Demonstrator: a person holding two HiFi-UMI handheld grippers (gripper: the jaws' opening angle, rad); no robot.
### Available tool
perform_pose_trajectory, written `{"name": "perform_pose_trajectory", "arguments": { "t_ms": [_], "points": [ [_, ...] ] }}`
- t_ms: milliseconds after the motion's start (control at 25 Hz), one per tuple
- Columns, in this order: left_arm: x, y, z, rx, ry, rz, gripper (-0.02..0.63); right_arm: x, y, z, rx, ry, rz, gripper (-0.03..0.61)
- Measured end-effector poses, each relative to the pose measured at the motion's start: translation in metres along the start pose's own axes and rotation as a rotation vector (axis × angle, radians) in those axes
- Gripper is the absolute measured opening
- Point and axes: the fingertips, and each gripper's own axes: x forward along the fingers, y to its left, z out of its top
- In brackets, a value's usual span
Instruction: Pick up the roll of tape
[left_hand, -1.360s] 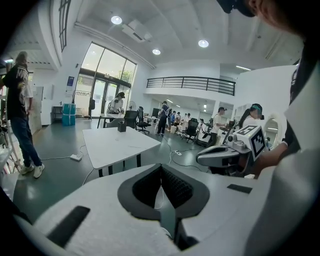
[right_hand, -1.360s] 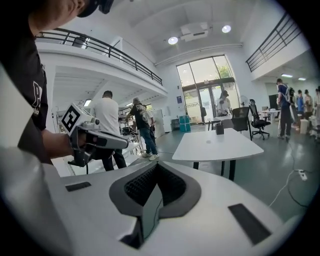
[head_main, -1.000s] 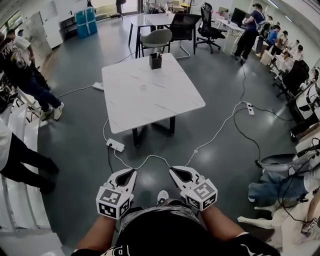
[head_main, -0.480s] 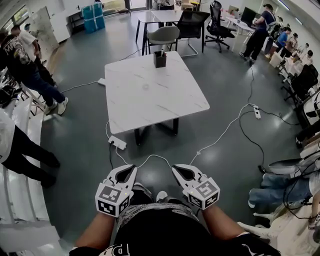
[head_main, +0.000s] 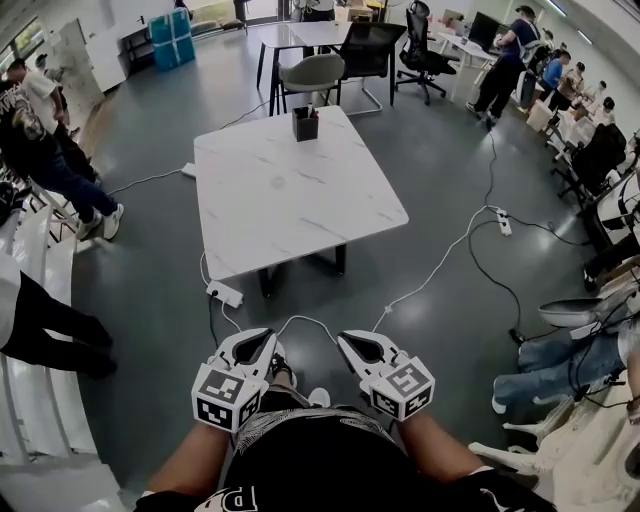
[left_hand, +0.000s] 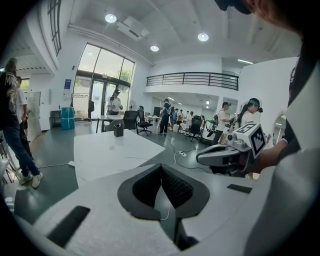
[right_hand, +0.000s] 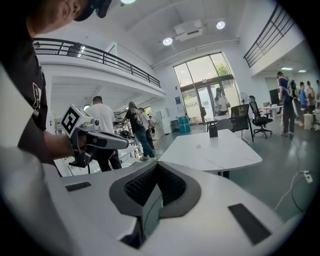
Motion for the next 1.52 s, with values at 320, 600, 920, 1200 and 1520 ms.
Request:
{"name": "perform_pose_trajectory", "arguments": {
  "t_ms": [320,600,920,1200,1520],
  "points": [
    [0.023,0.023,0.002,-0.038,0.017,-0.021,0.018,0.029,-0.016,0.003,0.038,0.027,-0.013,0.003],
    [0.041,0.067,0.021,-0.054,0.007,-0.008,0.018,0.066,-0.034,0.023,0.032,0.042,-0.011,0.003],
    [0.071,0.122,0.043,-0.078,0.005,-0.010,0.018,0.114,-0.059,0.050,0.012,0.065,-0.018,0.003],
    [0.092,0.171,0.073,-0.068,-0.009,-0.040,0.018,0.155,-0.080,0.081,0.032,0.065,-0.043,0.003],
    [0.107,0.228,0.099,-0.062,-0.037,-0.069,0.018,0.203,-0.097,0.108,0.078,0.049,-0.077,0.003]
  ]
}}
